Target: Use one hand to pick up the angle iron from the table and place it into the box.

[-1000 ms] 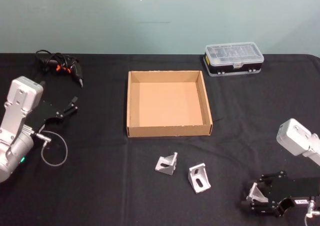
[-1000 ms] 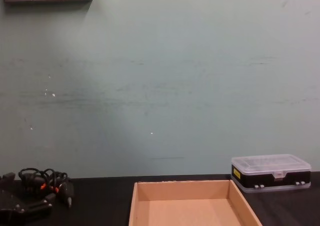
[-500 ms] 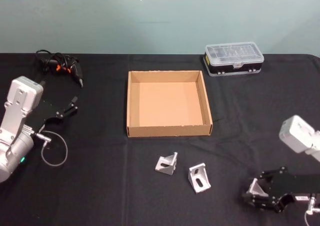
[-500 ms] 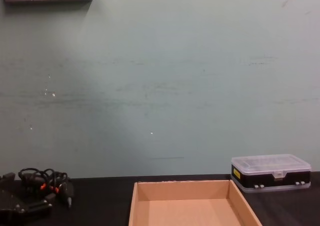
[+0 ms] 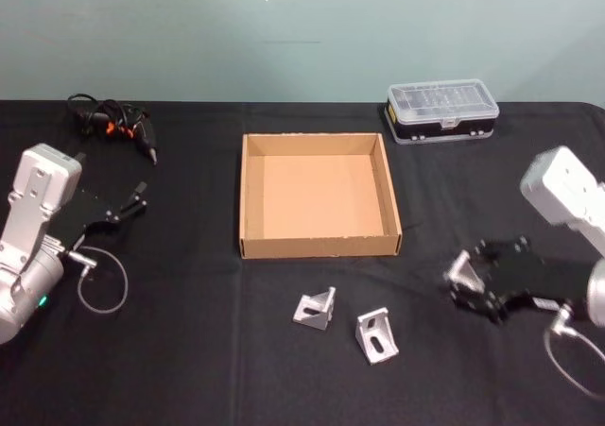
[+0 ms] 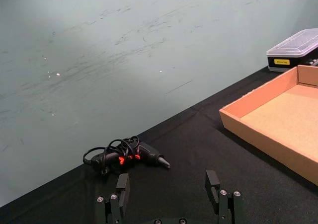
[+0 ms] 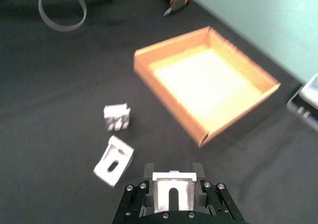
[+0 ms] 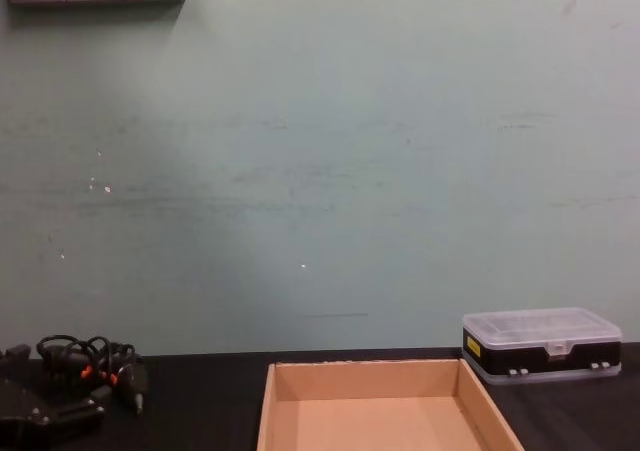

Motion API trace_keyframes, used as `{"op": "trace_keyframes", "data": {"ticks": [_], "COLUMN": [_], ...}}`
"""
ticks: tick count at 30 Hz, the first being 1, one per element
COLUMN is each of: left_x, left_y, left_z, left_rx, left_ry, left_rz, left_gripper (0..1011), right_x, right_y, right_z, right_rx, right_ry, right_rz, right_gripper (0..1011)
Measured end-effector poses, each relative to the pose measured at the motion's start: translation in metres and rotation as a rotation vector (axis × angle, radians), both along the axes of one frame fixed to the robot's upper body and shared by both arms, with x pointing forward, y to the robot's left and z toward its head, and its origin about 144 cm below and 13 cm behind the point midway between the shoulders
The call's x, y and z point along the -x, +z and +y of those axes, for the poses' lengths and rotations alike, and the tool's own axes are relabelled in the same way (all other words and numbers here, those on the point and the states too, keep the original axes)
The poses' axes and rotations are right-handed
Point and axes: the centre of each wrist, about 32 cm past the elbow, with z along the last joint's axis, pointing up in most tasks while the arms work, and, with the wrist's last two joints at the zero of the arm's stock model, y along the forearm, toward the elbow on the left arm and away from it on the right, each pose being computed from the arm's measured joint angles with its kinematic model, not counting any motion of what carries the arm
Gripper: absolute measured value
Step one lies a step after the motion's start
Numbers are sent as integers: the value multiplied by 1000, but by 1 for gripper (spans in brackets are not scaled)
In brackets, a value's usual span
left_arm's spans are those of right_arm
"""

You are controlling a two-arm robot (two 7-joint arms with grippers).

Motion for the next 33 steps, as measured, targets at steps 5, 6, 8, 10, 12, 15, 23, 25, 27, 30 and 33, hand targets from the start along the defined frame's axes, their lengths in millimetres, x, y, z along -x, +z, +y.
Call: {"op": "trace_keyframes", "data": {"ticks": [5,6,8,10,12,15,23,25,27,30,33], "left_x": [0,0,0,0,0,0,0,0,0,0,0], "left_y": [0,0,0,0,0,0,0,0,0,0,0], "left_z": [0,0,0,0,0,0,0,0,0,0,0], "left_rx": [0,0,0,0,0,0,0,0,0,0,0], "left_ry": [0,0,0,0,0,0,0,0,0,0,0], "left_rz": [0,0,0,0,0,0,0,0,0,0,0], "left_gripper": [1000,1000,1000,1000,1000,1000,1000,1000,1000,1000,1000], "right_x": [-11,-16,-20,-27,-32,-46,-73,-84,-90,-101,-111], "right_y": [2,2,2,2,2,2,-4,-8,-9,-12,-14], "right_z": [19,24,29,37,40,49,59,64,66,70,76], "right_rx": [-26,-32,-36,-40,-40,-35,-19,-7,-1,12,26], "right_ry": [-6,-5,-3,-1,0,6,-6,-7,-7,-5,-5], "right_rz": [-52,-63,-72,-83,-88,-97,-93,-88,-84,-79,-77], "right_gripper": [450,450,449,450,450,450,450,450,449,450,450]}}
